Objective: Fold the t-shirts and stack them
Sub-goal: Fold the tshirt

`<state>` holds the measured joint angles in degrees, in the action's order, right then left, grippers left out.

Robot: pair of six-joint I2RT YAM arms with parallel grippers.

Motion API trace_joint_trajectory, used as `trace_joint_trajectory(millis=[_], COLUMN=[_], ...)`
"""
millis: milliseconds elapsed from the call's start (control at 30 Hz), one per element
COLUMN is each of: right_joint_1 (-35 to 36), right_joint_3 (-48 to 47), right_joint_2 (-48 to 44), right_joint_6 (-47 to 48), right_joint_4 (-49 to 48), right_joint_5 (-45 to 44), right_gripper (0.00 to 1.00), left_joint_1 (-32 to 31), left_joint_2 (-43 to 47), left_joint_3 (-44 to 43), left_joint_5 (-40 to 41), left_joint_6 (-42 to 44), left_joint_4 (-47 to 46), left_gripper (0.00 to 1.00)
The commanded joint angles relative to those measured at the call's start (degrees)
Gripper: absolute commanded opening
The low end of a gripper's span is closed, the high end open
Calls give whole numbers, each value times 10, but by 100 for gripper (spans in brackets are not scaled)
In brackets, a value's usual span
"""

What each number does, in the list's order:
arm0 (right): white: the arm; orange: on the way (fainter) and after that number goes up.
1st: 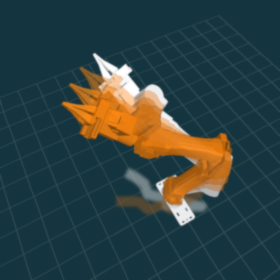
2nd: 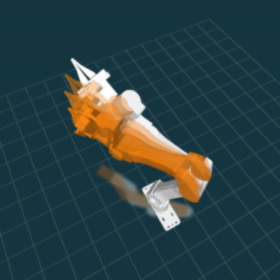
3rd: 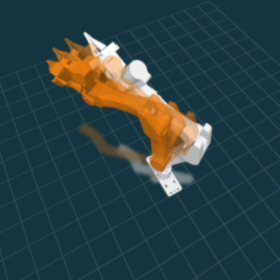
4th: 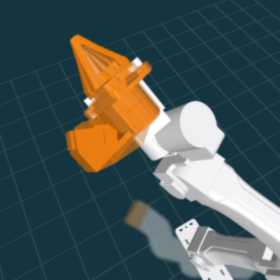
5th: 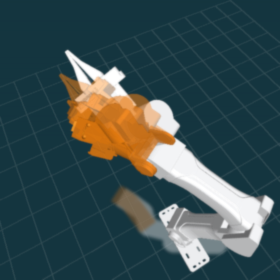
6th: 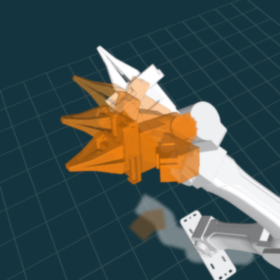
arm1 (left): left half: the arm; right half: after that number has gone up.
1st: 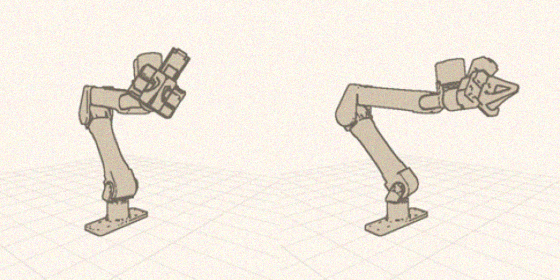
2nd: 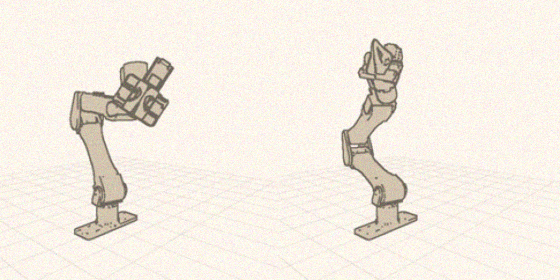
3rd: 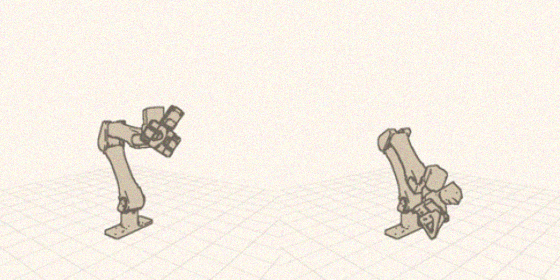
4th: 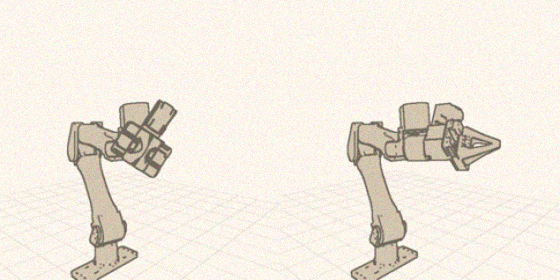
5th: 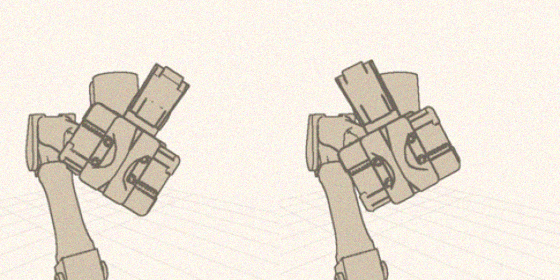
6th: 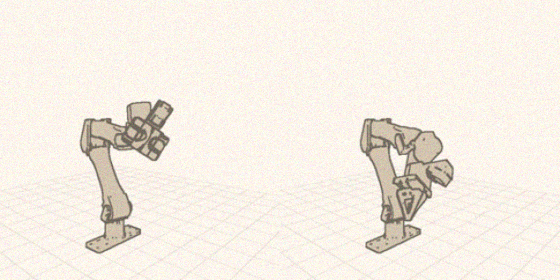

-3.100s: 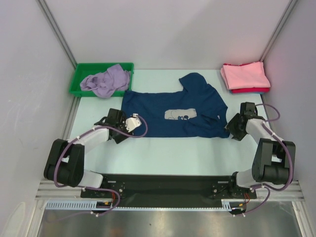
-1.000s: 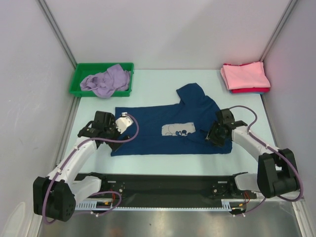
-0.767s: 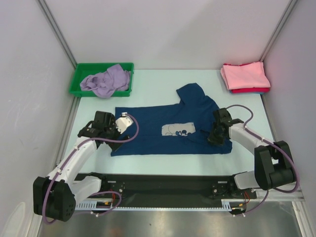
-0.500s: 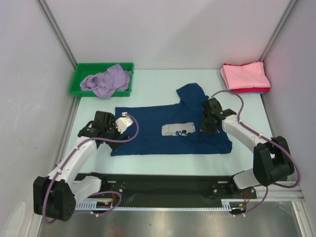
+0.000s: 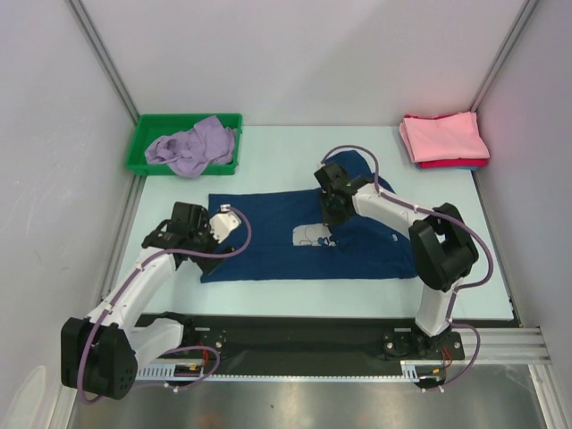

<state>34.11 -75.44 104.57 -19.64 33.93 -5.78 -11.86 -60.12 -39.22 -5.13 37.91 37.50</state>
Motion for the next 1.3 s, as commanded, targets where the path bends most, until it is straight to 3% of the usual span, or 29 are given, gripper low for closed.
trace_joint_trajectory(millis=[0,200,300,400,433,467,533,700,800,833,1100,1267], right_joint_1=[3,3,1,-6,-6,-6,-11,-112,-181,-192,-240,-240], right_joint_3=[-44,-73,-81,-91,-95,-113,-130,-91,-70,-66,-54,-42], right_joint_2=[14,68,79,71,68,64,42,-46,-54,-49,4,40], right_joint_6=[31,39,29,12,10,7,-1,3,28,35,95,106], right_joint_4=[-11,-11,-7,-18,-24,-23,-16,-35,0,6,3,-1], right_joint_5=[8,28,29,84,102,121,147,155,160,161,152,162], right_gripper=[0,0,7,27,45,53,61,58,44,35,41,40], left_joint_1=[4,4,4,4,4,4,4,-1,-49,-67,-252,-312], left_joint_2=[9,7,5,0,-2,-6,-11,-41,-71,-79,-238,-348], left_joint_3=[4,6,4,-2,-8,-13,-36,-111,-156,-173,-285,-367], left_joint_5=[-4,0,-2,-12,-18,-22,-29,-129,-151,-146,-96,-99], left_joint_6=[-9,-9,-10,-13,-14,-13,-15,-49,-84,-89,-152,-158], left_joint_4=[-11,-13,-13,-15,-15,-15,-14,-1,-11,-18,-78,-103], left_gripper=[100,100,100,100,100,100,100,95,85,82,78,72])
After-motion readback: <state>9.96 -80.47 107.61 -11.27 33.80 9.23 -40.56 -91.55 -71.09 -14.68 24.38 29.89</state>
